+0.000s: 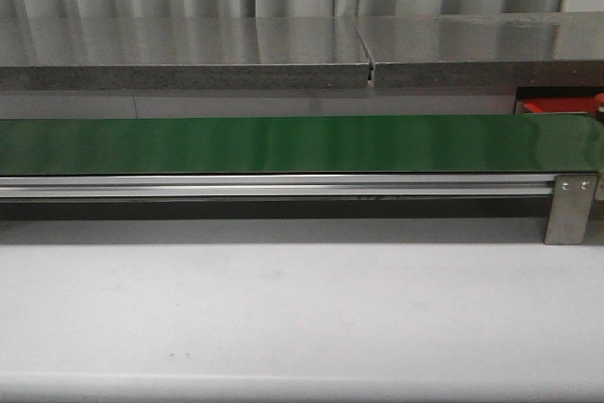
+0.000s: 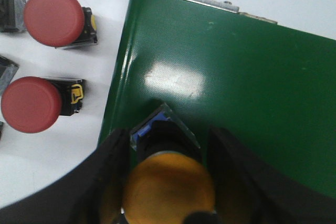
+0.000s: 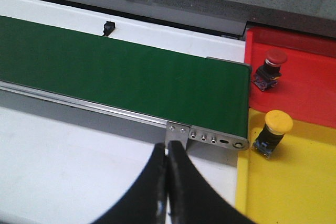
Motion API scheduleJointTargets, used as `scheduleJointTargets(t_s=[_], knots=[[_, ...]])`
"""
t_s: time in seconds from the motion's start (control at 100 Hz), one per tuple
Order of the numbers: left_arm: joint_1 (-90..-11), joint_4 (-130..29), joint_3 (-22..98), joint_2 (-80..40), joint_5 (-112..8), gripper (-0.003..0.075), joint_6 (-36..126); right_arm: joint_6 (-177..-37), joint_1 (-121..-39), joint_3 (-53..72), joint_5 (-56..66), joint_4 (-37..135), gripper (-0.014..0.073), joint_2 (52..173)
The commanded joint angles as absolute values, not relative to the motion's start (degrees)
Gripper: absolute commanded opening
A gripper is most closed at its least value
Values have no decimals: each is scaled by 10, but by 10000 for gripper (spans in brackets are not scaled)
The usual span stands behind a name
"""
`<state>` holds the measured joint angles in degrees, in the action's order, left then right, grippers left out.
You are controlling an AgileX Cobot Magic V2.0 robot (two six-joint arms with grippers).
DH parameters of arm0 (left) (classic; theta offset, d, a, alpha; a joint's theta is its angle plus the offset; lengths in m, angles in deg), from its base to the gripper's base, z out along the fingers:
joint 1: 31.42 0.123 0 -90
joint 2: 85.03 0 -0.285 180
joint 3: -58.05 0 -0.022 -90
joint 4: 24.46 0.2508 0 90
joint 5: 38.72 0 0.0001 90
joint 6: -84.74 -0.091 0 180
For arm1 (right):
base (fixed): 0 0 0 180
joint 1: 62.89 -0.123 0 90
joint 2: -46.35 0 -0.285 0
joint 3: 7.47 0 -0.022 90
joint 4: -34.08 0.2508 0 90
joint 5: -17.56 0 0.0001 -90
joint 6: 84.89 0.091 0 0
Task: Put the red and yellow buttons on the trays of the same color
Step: 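Lift the yellow button, set it on the belt end, open left gripper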
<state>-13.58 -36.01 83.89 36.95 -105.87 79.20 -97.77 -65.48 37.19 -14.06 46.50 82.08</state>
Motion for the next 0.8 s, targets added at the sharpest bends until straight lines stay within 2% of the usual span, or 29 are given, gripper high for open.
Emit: scheduleJointTargets(t_s=[0.0, 0.15, 0.22, 0.34, 0.41, 0.6, 0.79], knots=[[-139, -367, 858, 347, -1055, 190, 794, -981, -656, 357, -98, 469, -76, 821], [-139, -367, 858, 354, -1060, 222, 794, -981, -656, 357, -98, 469, -76, 821], [-139, -367, 861, 354, -1056, 298, 793, -981, -656, 357, -98, 469, -76, 821], [-139, -367, 879, 354, -1057, 482, 793, -981, -656, 357, -98, 469, -76, 821], [-139, -367, 898, 354, -1062, 543, 793, -981, -656, 357, -98, 469, -76, 821], [-138, -364, 952, 354, -1067, 547, 840, -981, -656, 357, -98, 469, -76, 821], [-131, -304, 953, 356, -1068, 547, 906, -981, -656, 357, -98, 469, -76, 821]])
